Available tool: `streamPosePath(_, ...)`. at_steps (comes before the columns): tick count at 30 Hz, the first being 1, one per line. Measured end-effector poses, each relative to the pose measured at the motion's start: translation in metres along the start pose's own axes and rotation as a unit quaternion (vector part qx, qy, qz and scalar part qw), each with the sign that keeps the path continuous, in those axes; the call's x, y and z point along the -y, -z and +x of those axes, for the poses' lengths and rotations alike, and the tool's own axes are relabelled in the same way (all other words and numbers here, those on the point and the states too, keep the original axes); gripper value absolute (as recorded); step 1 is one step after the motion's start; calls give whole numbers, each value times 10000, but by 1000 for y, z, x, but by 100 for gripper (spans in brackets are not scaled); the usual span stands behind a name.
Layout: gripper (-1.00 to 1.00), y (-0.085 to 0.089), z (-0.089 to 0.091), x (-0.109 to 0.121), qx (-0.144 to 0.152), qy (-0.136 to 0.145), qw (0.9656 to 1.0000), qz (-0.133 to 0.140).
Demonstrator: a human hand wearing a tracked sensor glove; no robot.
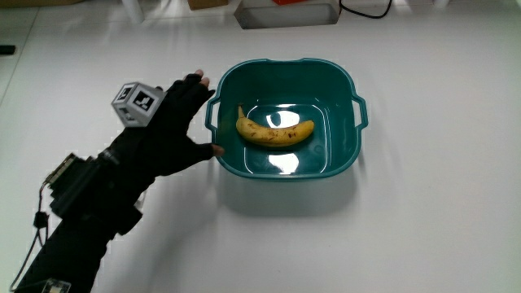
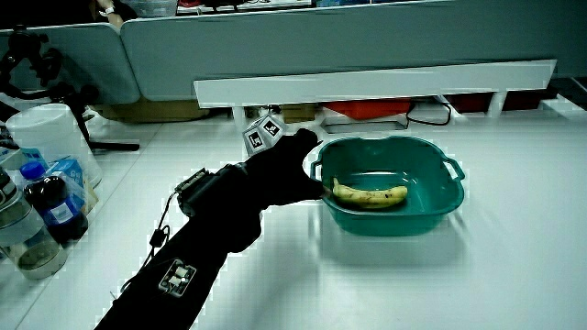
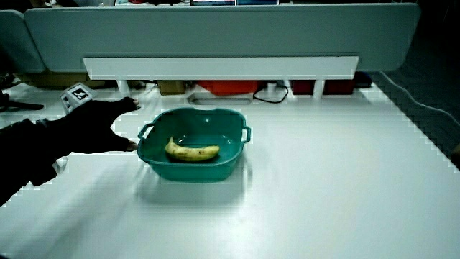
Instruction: Pick banana from plate
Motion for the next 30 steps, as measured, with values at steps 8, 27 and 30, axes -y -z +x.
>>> streamPosePath(8,0,22,30,-31,-92,551,9980,-283)
streamPosePath(27,0,76,40,-88,-1210,347,9883,-858)
streamPosePath(30,0,81,32,-92,-1237,221,9878,-921)
